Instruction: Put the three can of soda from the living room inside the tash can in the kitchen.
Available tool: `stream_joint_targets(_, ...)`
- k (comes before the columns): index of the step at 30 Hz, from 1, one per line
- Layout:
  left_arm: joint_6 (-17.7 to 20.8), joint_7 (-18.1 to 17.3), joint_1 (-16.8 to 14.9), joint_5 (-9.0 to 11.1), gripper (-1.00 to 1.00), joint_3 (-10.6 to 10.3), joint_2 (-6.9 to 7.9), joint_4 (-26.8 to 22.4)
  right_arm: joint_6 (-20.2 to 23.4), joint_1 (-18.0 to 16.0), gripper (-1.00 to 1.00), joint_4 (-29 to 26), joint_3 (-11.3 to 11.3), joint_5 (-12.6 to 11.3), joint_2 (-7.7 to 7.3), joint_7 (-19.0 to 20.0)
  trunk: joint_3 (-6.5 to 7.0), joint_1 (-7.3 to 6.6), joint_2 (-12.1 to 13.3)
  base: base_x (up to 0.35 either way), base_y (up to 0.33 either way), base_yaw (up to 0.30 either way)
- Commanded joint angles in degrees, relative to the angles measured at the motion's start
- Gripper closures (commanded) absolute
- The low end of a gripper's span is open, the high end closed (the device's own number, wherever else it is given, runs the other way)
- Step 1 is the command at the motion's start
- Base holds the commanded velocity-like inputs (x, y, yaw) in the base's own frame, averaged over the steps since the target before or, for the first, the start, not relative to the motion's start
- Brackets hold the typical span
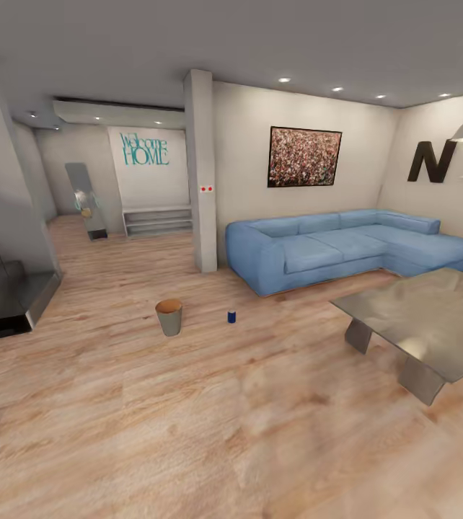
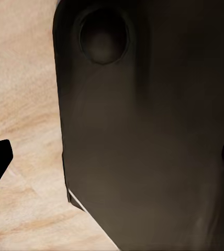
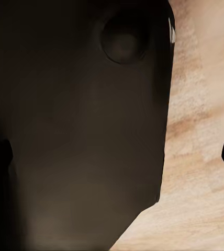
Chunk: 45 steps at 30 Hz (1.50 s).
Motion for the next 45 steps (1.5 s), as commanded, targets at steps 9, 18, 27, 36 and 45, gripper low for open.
stream_joint_targets(9,-0.09,-0.09,0.0,-0.09,-1.0,0.0,-0.09,-0.03,-0.02,-0.09,-1.0,-0.07,0.62,0.4,-0.06,0.14,0.0,0.0,0.01,0.0,0.0,0.0)
stream_joint_targets(18,-0.09,-0.09,0.0,-0.09,-1.0,0.0,-0.09,-0.03,-0.02,-0.09,-1.0,-0.07,0.62,0.4,-0.06,0.14,0.0,0.0,0.01,0.0,0.0,0.0)
stream_joint_targets(27,-0.09,-0.09,0.0,-0.09,-1.0,0.0,-0.09,-0.03,-0.02,-0.09,-1.0,-0.07,0.62,0.4,-0.06,0.14,0.0,0.0,0.01,0.0,0.0,0.0)
stream_joint_targets(36,-0.09,-0.09,0.0,-0.09,-1.0,0.0,0.22,-0.07,-0.06,-0.09,-1.0,-0.1,0.34,0.31,-0.28,0.13,0.0,0.0,0.01,0.0,0.0,0.0)
stream_joint_targets(45,-0.09,-0.09,0.0,-0.09,-1.0,0.0,1.96,-0.16,-0.22,-0.11,-1.0,-0.16,-0.23,0.24,-1.44,0.1,0.0,0.0,0.01,0.0,0.0,0.0)
